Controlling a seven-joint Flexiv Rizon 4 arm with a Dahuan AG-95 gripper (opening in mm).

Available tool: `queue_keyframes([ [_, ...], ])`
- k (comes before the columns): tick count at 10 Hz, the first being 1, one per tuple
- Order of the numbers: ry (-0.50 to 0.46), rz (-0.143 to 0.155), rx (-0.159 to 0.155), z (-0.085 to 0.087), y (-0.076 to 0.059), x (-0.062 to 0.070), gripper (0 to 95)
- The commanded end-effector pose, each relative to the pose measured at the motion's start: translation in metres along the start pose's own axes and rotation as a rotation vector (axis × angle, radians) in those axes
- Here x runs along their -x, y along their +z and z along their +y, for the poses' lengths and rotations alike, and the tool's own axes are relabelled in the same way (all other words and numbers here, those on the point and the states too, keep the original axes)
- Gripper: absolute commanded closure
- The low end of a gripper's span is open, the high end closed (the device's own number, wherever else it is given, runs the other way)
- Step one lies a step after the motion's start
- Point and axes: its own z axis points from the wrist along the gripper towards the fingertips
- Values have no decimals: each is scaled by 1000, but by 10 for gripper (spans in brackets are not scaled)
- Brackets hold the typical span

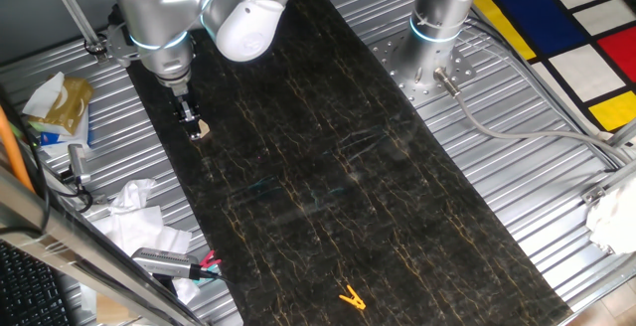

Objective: Hold a small block with the gripper and sweep it from left to right on the table

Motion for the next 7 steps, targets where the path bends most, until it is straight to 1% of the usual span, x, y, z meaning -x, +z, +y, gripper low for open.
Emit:
queue_keyframes([
  [1, 3, 1, 0, 0, 1, 0, 380],
  [7, 0, 2, 3, -2, 4, 1, 380],
])
